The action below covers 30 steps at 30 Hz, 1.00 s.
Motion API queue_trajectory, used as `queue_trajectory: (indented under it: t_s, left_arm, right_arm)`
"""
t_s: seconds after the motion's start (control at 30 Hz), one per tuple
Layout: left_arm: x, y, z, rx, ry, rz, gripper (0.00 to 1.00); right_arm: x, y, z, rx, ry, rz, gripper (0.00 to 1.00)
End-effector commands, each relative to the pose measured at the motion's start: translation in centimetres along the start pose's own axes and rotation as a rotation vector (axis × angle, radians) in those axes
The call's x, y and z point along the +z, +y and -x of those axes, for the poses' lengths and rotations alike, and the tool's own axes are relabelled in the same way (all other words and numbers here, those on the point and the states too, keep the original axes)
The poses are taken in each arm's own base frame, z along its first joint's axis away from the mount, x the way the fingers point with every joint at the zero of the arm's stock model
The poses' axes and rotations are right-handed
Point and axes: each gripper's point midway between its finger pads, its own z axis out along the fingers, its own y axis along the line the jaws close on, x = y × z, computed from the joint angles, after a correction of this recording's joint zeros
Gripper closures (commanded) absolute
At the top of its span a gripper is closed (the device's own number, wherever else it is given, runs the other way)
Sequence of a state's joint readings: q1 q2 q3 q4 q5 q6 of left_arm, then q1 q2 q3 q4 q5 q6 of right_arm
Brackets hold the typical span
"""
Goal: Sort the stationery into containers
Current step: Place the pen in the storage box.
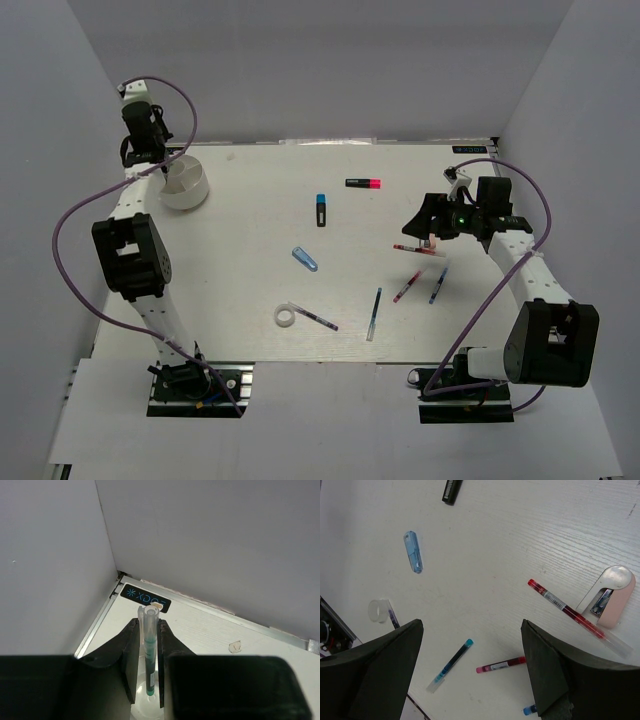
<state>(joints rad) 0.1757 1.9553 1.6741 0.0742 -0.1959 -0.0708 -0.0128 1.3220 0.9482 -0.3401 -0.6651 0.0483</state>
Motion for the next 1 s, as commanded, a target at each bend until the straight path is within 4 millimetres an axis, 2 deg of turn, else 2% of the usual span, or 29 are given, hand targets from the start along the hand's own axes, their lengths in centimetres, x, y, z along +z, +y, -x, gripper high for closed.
queue_trajectory:
  t_s: [0.0,0.1,0.17,0.37,0.4,0.5,0.53,0.6,0.63,0.73,0.77,0.8,0.83,0.87,0.9,0.93,0.97]
  left_arm:
    - [-1.3,0.8,1.6,0.007,-0.025,0.013,1.0]
    - [-1.5,0.4,0.7,0.01,-0.006,-0.012,0.99]
    - [-1.7,0.4,-0.1,0.007,0.004,-0.014,0.87]
    - [-2.2,0.3,-1.1,-0.041,0.013,-0.039,0.7]
    - [-2.6,0.1,-0.6,-0.054,0.007,-0.052,0.59]
    - [-3.7,-1.0,-0.2,-0.06,0.003,-0.122,0.45]
    - [-4.5,-1.2,0.9,-0.066,-0.017,-0.141,0.43]
    - [-5.6,-2.4,1.5,-0.059,-0.014,-0.214,0.39]
    - [-6.6,-2.9,2.8,-0.047,-0.032,-0.253,0.39]
    - [-9.2,-5.9,3.7,0.04,0.006,-0.468,0.4]
    - [-10.9,-8.3,2.2,0.062,0.086,-0.576,0.41]
    - [-13.3,-10.9,3.3,0.179,0.054,-0.784,0.41]
    - [-15.6,-12.5,1.3,0.202,0.145,-0.904,0.21]
    - [-17.2,-14.0,0.9,0.22,0.169,-0.997,0.17]
    - [-19.8,-16.8,0.5,0.286,0.162,-1.129,0.17]
    - [-22.1,-17.7,-1.9,0.31,0.263,-1.192,0.19]
    - [-25.1,-20.3,-3.7,0.431,0.251,-1.302,0.19]
  right_arm:
    - [-0.6,0.6,2.0,-0.055,-0.049,0.008,0.15]
    - [-0.6,0.6,2.0,-0.054,-0.049,0.01,0.15]
    - [-0.6,0.6,2.1,-0.055,-0.052,0.009,0.15]
    - [-0.7,0.7,1.9,-0.061,-0.05,0.005,0.14]
    - [-0.7,0.6,1.9,-0.063,-0.052,0.001,0.15]
    - [-0.8,0.5,1.8,-0.061,-0.052,-0.002,0.14]
    - [-0.8,0.6,1.8,-0.06,-0.052,0.001,0.14]
    - [-0.9,0.7,1.9,-0.06,-0.055,0.003,0.14]
    - [-1.0,0.8,2.0,-0.064,-0.059,0.003,0.14]
    - [-1.3,1.1,2.0,-0.07,-0.063,0.003,0.14]
    - [-1.3,1.2,2.0,-0.072,-0.064,0.003,0.14]
    - [-1.5,1.2,1.9,-0.068,-0.065,-0.003,0.14]
    - [-1.6,1.1,1.9,-0.067,-0.066,-0.008,0.14]
    - [-1.6,1.0,1.6,-0.056,-0.062,-0.014,0.13]
    - [-1.7,0.8,1.7,-0.054,-0.069,-0.032,0.12]
    - [-1.7,0.6,1.4,-0.04,-0.062,-0.042,0.12]
    - [-1.8,0.0,1.1,-0.017,-0.059,-0.065,0.12]
